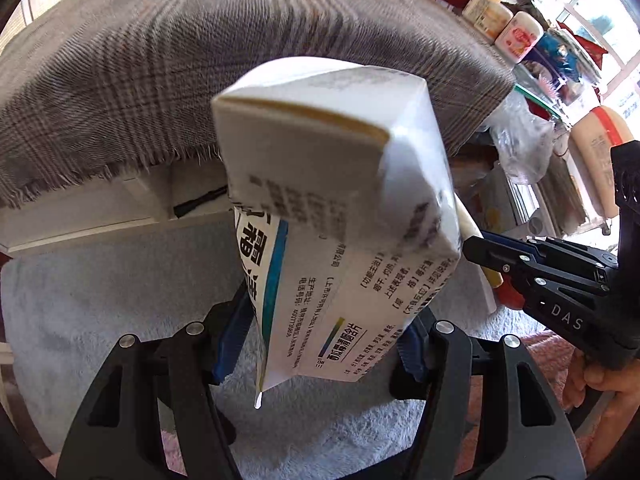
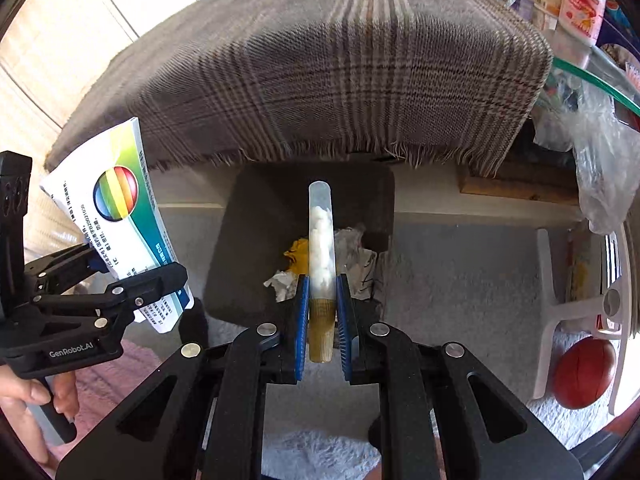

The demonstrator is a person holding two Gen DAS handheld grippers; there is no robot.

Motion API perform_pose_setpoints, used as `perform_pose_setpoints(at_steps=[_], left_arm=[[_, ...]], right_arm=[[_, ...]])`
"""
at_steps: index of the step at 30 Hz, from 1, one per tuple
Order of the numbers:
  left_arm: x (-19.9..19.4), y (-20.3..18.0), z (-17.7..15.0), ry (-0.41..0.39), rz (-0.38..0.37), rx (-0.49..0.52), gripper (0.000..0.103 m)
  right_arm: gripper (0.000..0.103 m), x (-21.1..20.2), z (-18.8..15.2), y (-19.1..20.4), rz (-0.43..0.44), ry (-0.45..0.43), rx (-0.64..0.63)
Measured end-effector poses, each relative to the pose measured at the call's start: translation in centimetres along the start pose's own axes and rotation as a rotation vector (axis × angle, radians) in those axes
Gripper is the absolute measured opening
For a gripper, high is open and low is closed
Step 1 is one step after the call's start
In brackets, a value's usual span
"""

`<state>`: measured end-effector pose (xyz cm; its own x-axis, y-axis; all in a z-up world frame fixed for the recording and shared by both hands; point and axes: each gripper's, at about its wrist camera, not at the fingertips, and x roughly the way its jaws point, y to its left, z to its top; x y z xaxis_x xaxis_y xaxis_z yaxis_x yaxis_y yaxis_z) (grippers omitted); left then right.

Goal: Collect trash

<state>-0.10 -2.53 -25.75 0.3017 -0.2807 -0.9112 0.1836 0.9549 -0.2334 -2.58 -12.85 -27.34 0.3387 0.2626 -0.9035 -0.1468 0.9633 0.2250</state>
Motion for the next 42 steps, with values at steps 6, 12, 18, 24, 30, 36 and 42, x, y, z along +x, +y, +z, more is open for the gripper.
perform_pose_setpoints(at_steps=[6, 12, 18, 24, 30, 36, 42], left_arm=[[4.1, 0.8, 0.9, 0.037, -0.073, -0.069, 0.062], [6.4, 0.3, 2.9, 0.031, -0.061, -0.064, 0.062], [8.9, -0.5, 3.7, 0.069, -0.081, -0.067, 0.063], [10.4, -0.7, 3.6, 0.112, -0.069, -0.071, 0.066], [9.8, 0.6, 3.2, 0.102, -0.048, -0.085, 0.076], [7.8, 1.6, 3.4, 0.055, -0.033, -0.093, 0.095], [5.6, 1.3, 3.4, 0.009, -0.017, -0.075, 0.095]], right_arm=[[0.015, 2.8, 1.8, -0.9, 0.017, 0.047, 0.014], [0.015, 5.5, 1.6, -0.7, -0.003, 0.114, -0.010], [0.015, 8.0, 0.8, -1.5, 0.023, 0.151, 0.037], [0.018, 8.2, 1.2, -2.4, 0.017, 0.139, 0.069], [0.067, 8.9, 1.1, -2.4, 0.005, 0.165, 0.056], [0.088, 7.9, 1.2, -1.4, -0.075, 0.128, -0.024], [0.094, 7.0, 1.3, -0.6, -0.088, 0.109, -0.040]])
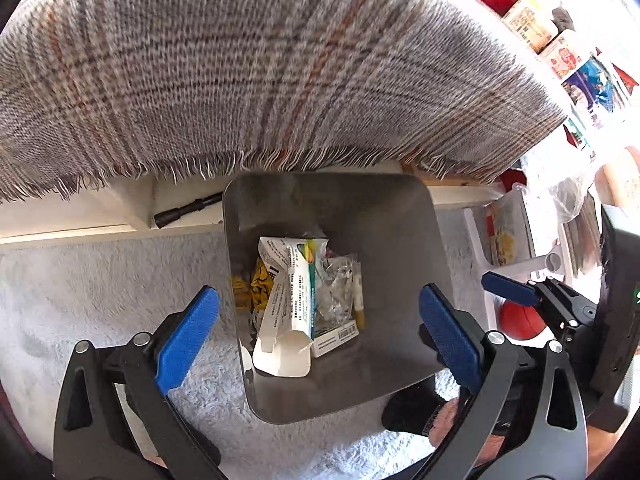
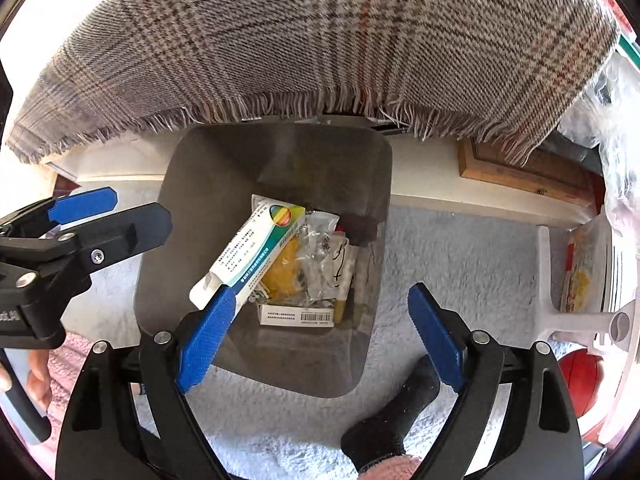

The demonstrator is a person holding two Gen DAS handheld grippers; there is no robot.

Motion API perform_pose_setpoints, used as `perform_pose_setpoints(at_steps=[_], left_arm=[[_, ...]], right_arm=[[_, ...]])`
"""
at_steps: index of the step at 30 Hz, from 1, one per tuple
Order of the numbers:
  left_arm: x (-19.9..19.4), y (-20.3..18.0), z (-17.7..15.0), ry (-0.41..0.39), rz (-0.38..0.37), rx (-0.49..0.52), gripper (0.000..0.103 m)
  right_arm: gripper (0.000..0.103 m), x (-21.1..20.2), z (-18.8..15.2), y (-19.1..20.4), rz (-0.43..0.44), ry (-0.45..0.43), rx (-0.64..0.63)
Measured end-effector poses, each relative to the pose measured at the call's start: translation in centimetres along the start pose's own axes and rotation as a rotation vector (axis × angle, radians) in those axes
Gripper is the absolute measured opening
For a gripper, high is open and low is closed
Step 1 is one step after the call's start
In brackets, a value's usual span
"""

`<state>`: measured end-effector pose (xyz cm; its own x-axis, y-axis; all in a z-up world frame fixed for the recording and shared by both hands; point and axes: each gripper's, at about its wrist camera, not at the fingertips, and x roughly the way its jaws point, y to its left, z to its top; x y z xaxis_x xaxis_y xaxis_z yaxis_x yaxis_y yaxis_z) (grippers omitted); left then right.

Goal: Collect trash

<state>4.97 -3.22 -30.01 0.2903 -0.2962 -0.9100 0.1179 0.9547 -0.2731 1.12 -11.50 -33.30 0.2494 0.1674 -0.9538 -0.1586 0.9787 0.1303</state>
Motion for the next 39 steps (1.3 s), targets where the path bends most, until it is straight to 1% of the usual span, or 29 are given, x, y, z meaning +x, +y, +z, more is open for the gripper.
perform_pose_setpoints(at_steps=[2, 7, 11, 14, 16, 18, 19, 20, 22, 25, 28, 30, 33, 36, 39], left_arm=[[-0.9, -0.3, 0.1, -0.018, -0.001, 0.006, 0.095], [-3.5, -0.6, 0.1, -0.081, 0.002, 0.007, 0.095], [-6.9, -0.3, -0.4, -0.145, 0.020, 0.004, 0.095], [-9.3, -0.7, -0.9, -0.179, 0.025, 0.024, 0.095], [-11.1, -0.9, -1.1, -0.214, 0.033, 0.027, 0.095], [-13.0, -0.9, -1.4, -0.261, 0.048, 0.028, 0.095], [-13.9, -0.9, -1.5, -0.286, 0.057, 0.031, 0.095], [-15.2, -0.8, -1.7, -0.327, 0.070, 0.039, 0.095], [-16.9, -0.7, -2.0, -0.369, 0.084, 0.050, 0.095], [-19.2, -0.2, -2.3, -0.441, 0.102, 0.055, 0.095], [-21.0, 0.3, -2.4, -0.520, 0.088, 0.072, 0.095], [-21.7, 0.5, -2.2, -0.550, 0.100, 0.081, 0.095], [-22.5, 0.3, -1.7, -0.577, 0.142, 0.101, 0.095], [-22.8, 0.1, -1.7, -0.611, 0.162, 0.121, 0.095], [-22.1, 0.5, -1.9, -0.647, 0.179, 0.103, 0.095]], right_arm=[[0.099, -0.6, 0.2, 0.2, 0.004, -0.019, 0.004], [0.099, -2.1, 0.5, -0.1, 0.022, -0.064, 0.028], [0.099, -3.5, -0.1, -0.4, 0.027, -0.101, 0.067], [0.100, -5.8, -0.6, 0.1, 0.020, -0.158, 0.048], [0.100, -7.6, -0.9, 0.3, 0.015, -0.206, 0.044], [0.100, -10.0, -1.1, 0.4, -0.010, -0.281, 0.034], [0.100, -10.9, -1.2, 0.5, -0.027, -0.312, 0.034], [0.100, -12.0, -1.3, 0.6, -0.032, -0.344, 0.037], [0.100, -14.6, -1.5, 0.6, -0.017, -0.427, 0.043], [0.100, -17.4, -1.7, 0.9, -0.033, -0.517, 0.024], [0.100, -19.4, -1.7, 0.9, -0.056, -0.586, -0.015], [0.100, -20.2, -1.4, 0.6, -0.072, -0.599, -0.026], [0.100, -20.7, -1.1, 0.4, -0.108, -0.613, -0.030], [0.100, -20.9, -1.3, 0.3, -0.123, -0.634, -0.023], [0.100, -20.8, -1.6, -0.4, -0.114, -0.663, 0.015]])
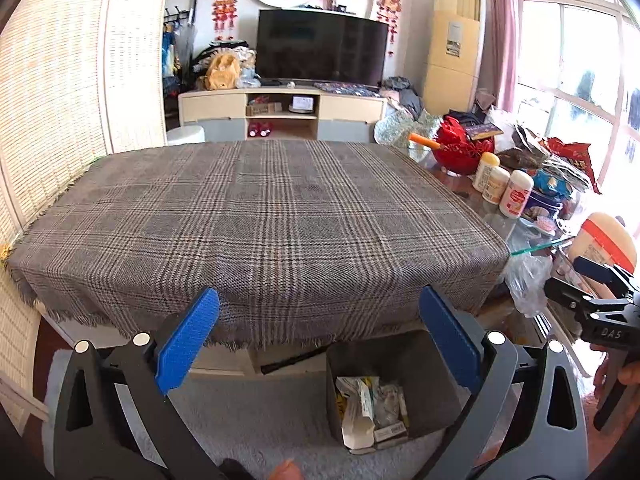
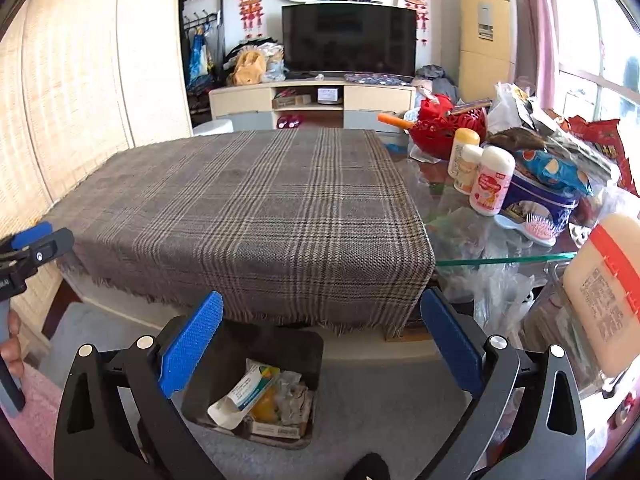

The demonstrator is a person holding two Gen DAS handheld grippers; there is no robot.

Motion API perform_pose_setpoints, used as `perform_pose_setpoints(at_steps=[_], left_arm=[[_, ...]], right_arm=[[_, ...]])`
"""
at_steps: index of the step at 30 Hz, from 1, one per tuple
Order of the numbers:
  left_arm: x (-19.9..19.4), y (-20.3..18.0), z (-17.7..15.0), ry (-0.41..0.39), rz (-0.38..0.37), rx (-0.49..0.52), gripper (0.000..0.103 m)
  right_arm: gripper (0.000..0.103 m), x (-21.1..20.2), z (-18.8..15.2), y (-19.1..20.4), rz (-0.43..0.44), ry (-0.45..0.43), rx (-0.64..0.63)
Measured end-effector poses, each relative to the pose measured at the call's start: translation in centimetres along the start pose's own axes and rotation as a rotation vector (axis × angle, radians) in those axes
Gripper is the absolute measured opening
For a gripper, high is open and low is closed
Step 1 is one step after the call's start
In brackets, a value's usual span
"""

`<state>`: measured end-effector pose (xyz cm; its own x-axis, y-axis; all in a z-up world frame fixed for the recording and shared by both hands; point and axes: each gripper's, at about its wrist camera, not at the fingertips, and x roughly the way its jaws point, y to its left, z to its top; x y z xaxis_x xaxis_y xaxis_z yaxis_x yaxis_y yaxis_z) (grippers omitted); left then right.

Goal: Collect trash

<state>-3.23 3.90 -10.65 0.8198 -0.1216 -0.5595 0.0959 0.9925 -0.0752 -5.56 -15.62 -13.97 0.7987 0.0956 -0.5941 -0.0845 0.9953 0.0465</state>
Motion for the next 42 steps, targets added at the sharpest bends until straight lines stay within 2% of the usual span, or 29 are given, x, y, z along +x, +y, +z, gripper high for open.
perform_pose_setpoints(at_steps=[3, 7, 12, 20, 42], left_arm=[[0.8, -0.1, -0.5, 0.016, 0.009, -0.014, 0.095], [0.5, -0.3, -0.7, -0.014, 0.034, 0.023, 0.095], [0.5, 0.3, -1.3, -0.003, 0.038, -0.006, 0.095], [-0.1, 0.3, -1.3, -0.044, 0.033, 0.010, 0.095], [0.1, -0.6, -1.2, -0.053, 0.024, 0.057, 0.095]], right_arm=[[0.100, 0.8, -0.4, -1.0, -0.021, 0.020, 0.050], [0.100, 0.9, -0.4, -1.3, -0.019, 0.007, 0.086], [0.100, 0.8, -0.4, -0.9, -0.004, -0.018, 0.087], [0.100, 0.4, -0.3, 0.0, 0.002, -0.043, 0.063], [0.100, 0.4, -0.3, -0.2, -0.010, -0.041, 0.076]])
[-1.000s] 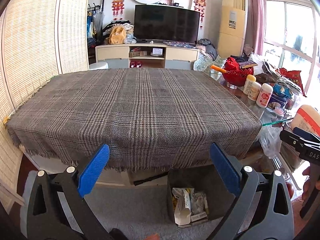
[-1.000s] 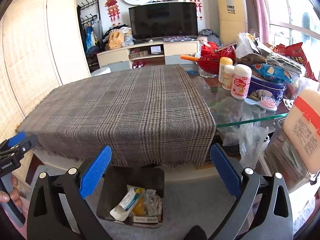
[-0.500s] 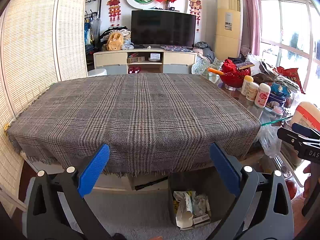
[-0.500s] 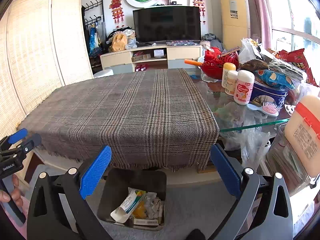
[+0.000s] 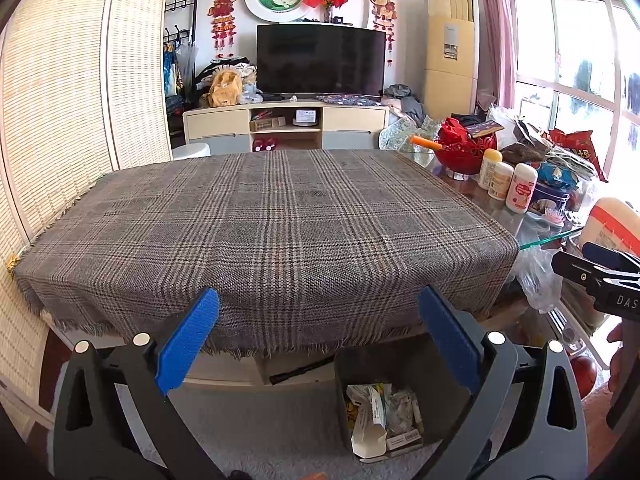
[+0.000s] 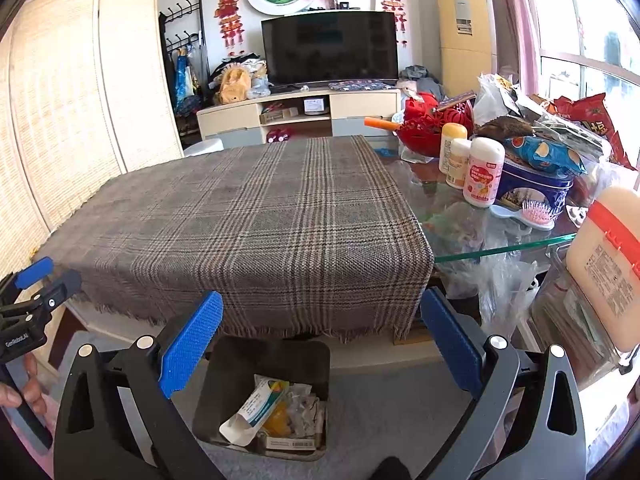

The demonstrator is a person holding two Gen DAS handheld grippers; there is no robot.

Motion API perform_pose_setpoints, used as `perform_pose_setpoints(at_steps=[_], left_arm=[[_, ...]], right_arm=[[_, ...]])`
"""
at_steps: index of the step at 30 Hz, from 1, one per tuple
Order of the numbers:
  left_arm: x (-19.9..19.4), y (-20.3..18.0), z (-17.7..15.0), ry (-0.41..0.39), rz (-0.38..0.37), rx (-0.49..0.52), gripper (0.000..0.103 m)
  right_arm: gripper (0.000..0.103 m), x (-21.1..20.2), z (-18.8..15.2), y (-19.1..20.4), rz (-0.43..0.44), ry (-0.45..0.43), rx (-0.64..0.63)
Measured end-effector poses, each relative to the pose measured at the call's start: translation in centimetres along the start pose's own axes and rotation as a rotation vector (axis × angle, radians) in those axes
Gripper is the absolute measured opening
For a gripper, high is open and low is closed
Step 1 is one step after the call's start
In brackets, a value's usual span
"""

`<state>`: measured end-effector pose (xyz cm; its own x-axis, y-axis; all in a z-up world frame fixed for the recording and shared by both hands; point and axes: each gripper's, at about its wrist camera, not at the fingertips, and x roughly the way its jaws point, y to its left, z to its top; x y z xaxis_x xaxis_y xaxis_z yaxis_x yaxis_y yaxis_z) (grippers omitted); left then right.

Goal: Collect trash

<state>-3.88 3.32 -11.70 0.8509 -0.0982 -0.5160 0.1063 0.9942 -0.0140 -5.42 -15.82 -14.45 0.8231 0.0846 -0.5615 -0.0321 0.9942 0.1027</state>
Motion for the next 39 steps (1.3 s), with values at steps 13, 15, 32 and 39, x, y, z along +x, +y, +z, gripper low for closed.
perform_pose_setpoints(at_steps=[13, 15, 32, 39], left_arm=[[0.09, 0.09, -0.02, 0.003, -0.005, 0.001, 0.095], [0.05, 0.12, -0.02, 0.002, -0.007, 0.002, 0.095], [-0.11, 0.44, 0.12, -0.005, -0.007, -0.012, 0.095], [-0.18, 0.79, 0.24, -0.008, 0.004, -0.021, 0.095]], right_arm=[[0.100, -0.06, -0.07, -0.02, -0.003, 0.002, 0.003], [0.100, -0.03, -0.06, -0.02, -0.003, 0.004, 0.001], [0.100, -0.03, -0.15, 0.10, -0.009, 0.004, 0.001], [0.100, 0.01, -0.15, -0.02, -0.010, 0.005, 0.003]])
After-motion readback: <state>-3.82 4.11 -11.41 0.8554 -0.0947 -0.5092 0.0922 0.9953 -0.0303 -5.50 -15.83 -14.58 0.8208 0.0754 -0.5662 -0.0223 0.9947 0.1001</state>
